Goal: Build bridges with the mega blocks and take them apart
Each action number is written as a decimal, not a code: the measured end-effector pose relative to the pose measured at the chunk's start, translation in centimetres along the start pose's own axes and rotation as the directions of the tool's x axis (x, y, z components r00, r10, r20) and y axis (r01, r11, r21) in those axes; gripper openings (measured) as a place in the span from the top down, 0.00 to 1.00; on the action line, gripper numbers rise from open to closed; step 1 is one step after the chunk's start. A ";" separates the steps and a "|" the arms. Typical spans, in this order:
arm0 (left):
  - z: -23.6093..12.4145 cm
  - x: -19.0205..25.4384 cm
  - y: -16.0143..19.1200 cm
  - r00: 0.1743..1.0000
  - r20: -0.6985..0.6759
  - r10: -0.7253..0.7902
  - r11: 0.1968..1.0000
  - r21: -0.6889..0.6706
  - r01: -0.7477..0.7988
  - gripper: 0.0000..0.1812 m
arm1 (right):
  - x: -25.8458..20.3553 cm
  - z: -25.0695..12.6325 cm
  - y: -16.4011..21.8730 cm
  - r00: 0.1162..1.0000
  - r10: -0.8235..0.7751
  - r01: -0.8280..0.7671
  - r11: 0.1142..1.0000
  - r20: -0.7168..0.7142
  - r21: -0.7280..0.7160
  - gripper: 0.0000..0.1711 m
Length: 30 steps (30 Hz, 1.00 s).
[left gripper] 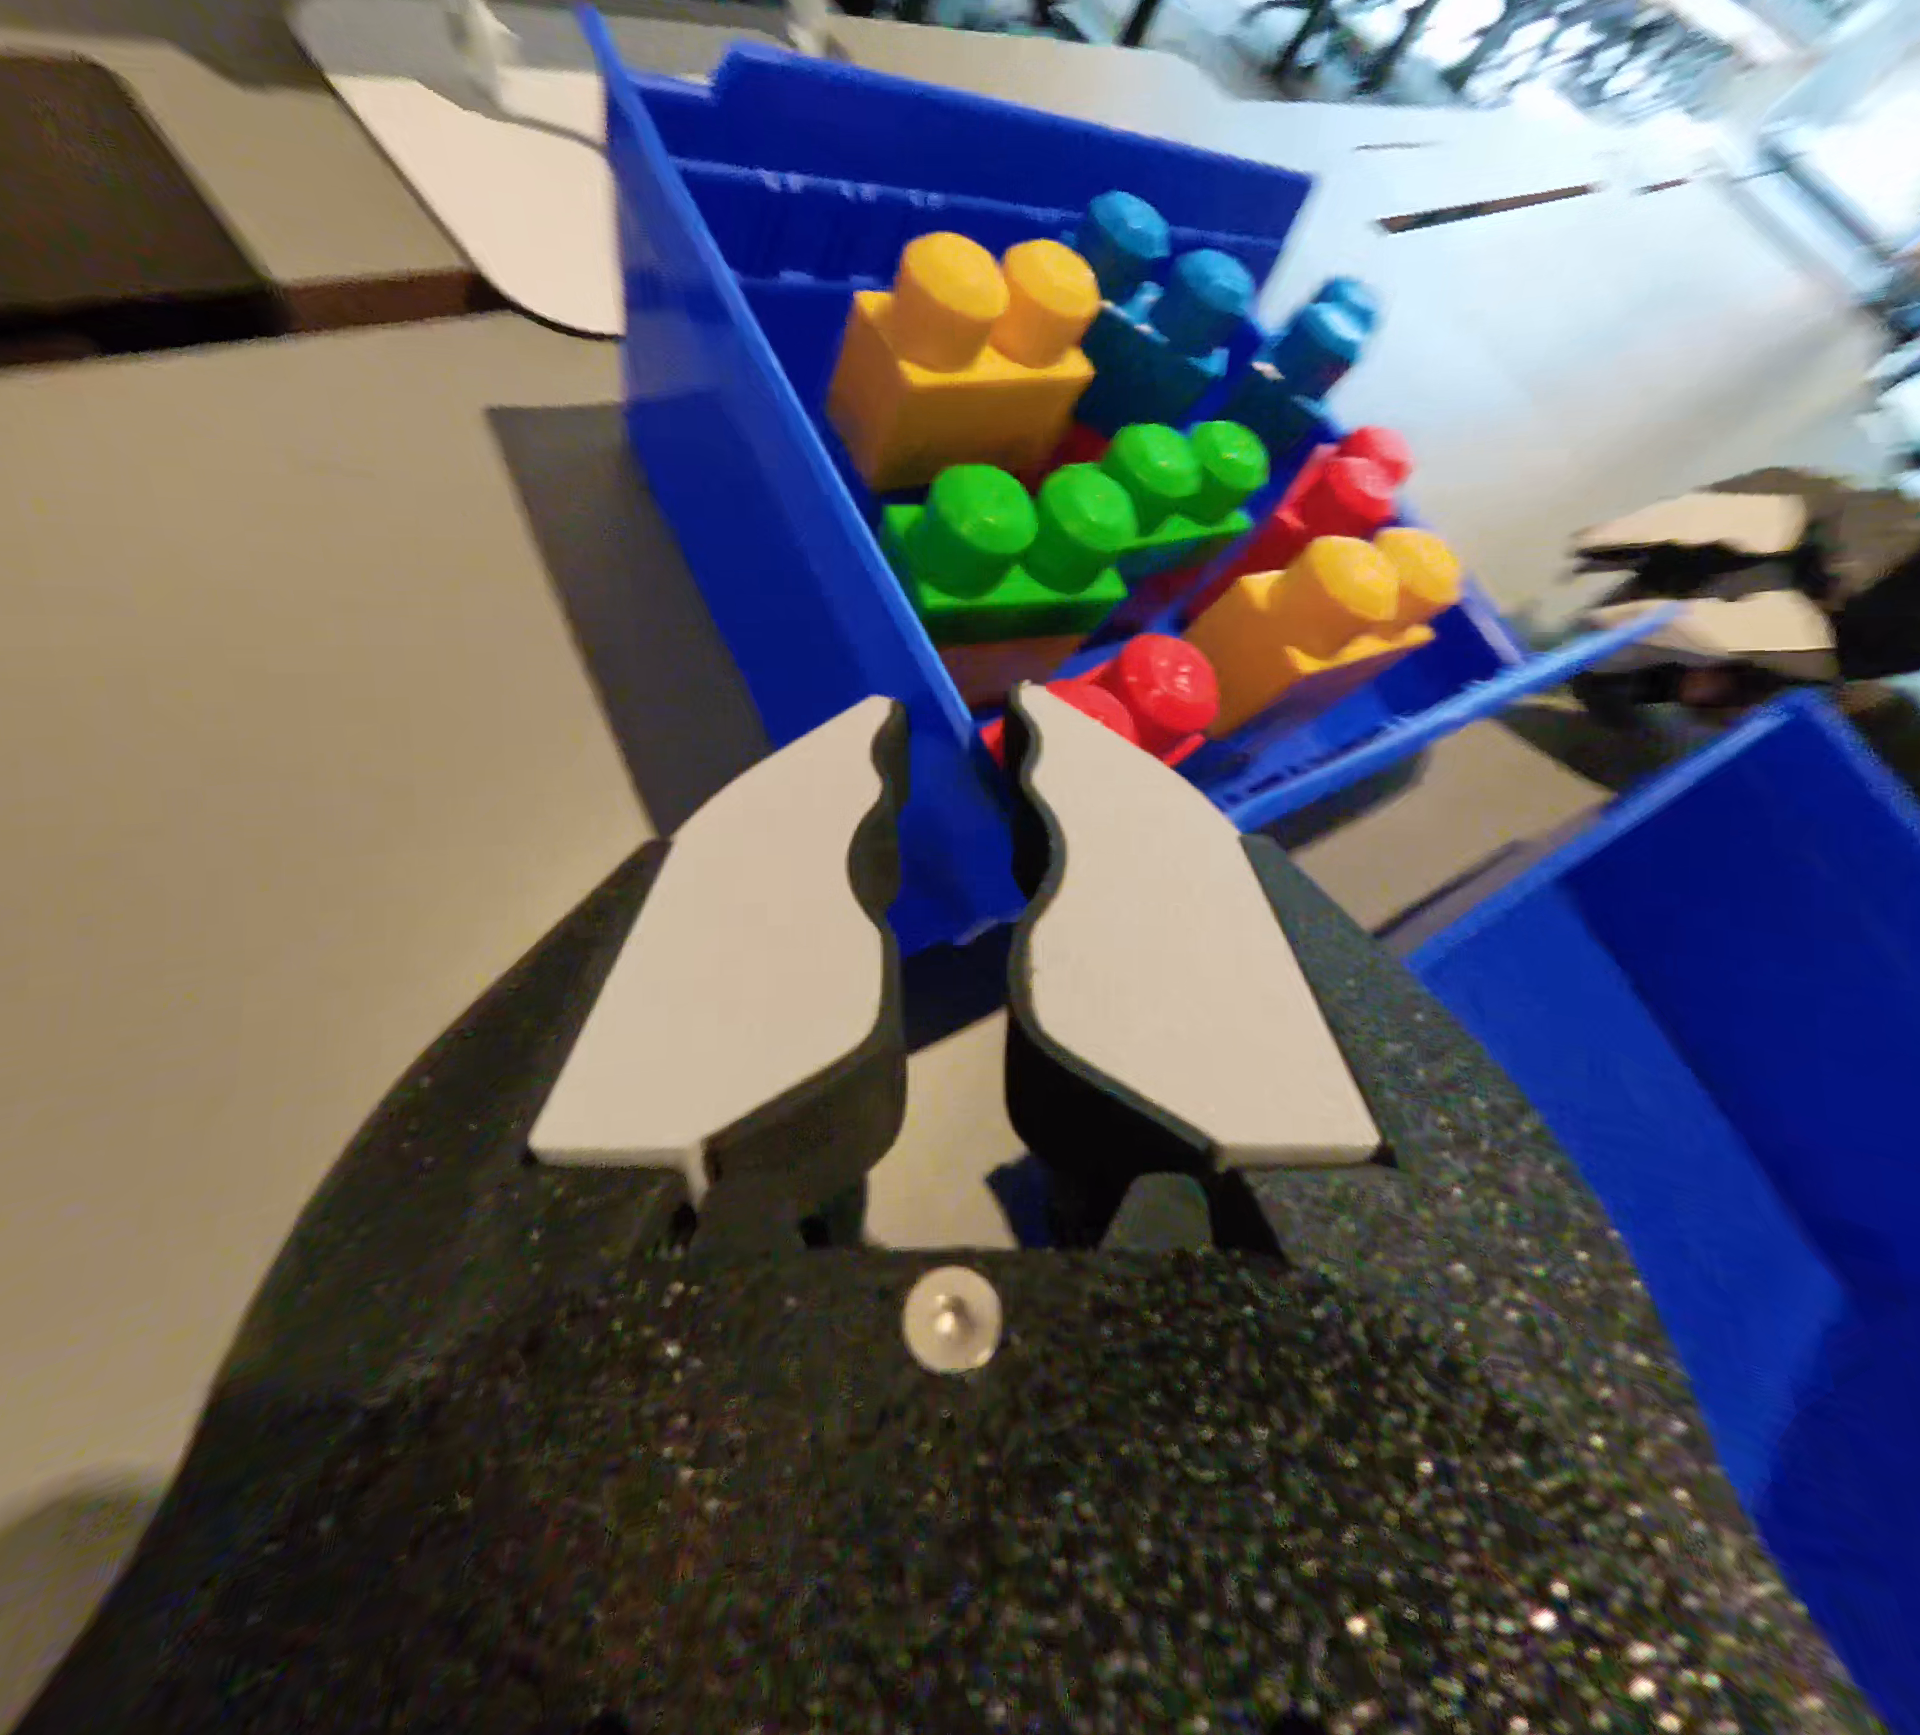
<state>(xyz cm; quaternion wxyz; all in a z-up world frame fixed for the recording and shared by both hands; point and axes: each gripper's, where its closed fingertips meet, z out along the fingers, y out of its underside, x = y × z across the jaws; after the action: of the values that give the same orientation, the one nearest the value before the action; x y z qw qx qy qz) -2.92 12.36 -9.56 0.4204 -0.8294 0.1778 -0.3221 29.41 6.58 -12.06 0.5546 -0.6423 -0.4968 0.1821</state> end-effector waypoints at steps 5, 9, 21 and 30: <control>-1.6 -2.7 -0.6 0.977 0.198 0.079 0.996 0.028 -0.086 0.96 | -0.1 0.1 0.2 1.000 -0.015 0.015 1.000 -0.009 -0.015 0.86; -3.1 -4.9 -1.1 0.976 0.215 -0.010 0.992 0.121 -0.016 0.97 | 0.0 0.1 0.3 1.000 -0.018 0.017 1.000 -0.017 -0.021 0.86; -9.6 -11.2 -0.7 0.925 0.362 -0.115 0.977 0.212 0.039 0.97 | 0.9 -1.7 -3.0 0.981 0.187 -0.185 0.982 -0.054 0.036 0.84; -18.2 -16.2 1.8 0.833 0.536 -0.136 0.985 0.161 0.057 0.98 | -0.4 -0.3 0.1 0.993 0.095 -0.104 0.987 -0.073 -0.124 0.84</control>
<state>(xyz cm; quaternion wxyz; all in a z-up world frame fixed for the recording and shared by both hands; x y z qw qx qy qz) -27.20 9.87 -9.27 0.4929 -0.8636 -0.0140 -0.1052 29.48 6.06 -12.15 0.5191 -0.7061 -0.4557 0.1558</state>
